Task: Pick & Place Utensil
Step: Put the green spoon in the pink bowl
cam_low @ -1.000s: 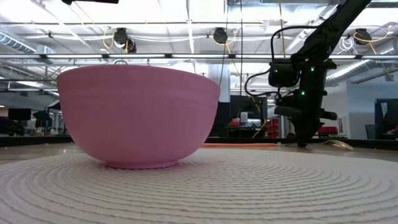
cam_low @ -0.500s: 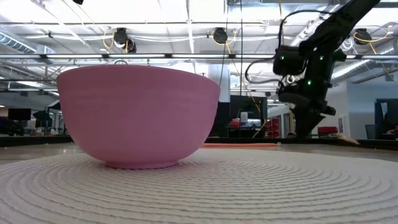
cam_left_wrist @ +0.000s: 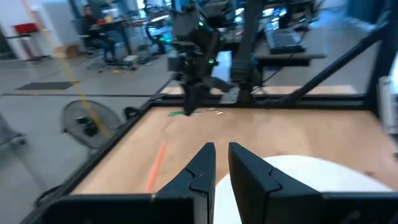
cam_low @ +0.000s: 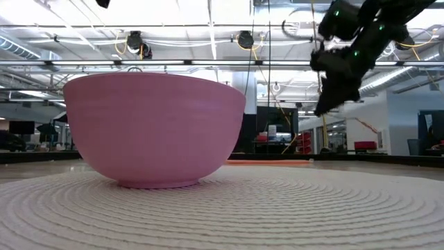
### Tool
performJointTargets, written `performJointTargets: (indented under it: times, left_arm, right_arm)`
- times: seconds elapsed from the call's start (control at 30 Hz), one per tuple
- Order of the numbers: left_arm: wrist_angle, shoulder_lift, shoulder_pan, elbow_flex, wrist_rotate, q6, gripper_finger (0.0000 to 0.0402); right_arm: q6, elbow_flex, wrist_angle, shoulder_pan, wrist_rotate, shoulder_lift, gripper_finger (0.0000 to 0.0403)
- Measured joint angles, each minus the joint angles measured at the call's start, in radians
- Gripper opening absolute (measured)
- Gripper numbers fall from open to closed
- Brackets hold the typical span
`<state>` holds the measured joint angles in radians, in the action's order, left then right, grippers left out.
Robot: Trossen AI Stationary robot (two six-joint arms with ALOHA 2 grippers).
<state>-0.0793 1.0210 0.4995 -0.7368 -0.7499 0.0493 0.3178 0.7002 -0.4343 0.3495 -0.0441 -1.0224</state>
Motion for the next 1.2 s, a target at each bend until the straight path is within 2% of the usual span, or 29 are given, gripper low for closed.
performJointTargets:
  times: [0.2,0.4,0.77,1.0,1.2]
  left_arm:
    - [-0.054,0.002,-0.058,0.000,0.171,-0.003,0.0049]
    - [-0.152,0.066,-0.106,0.000,0.313,-0.041,0.0049]
    - [-0.291,0.192,-0.218,0.000,0.430,-0.058,0.0049]
    - [-0.392,0.244,-0.253,0.000,0.566,-0.145,0.0049]
    - [-0.475,0.279,-0.260,0.000,0.631,-0.230,0.0049]
  right_arm:
    - [-0.057,0.001,0.159,-0.100,0.024,0.072,0.0019]
    - [-0.121,0.002,0.332,-0.204,0.055,0.081,0.0019]
    - [-0.229,0.002,0.545,-0.377,0.095,0.066,0.0019]
    - [-0.284,0.003,0.748,-0.474,0.167,-0.015,0.0019]
    - [-0.304,0.003,1.002,-0.516,0.304,-0.148,0.0019]
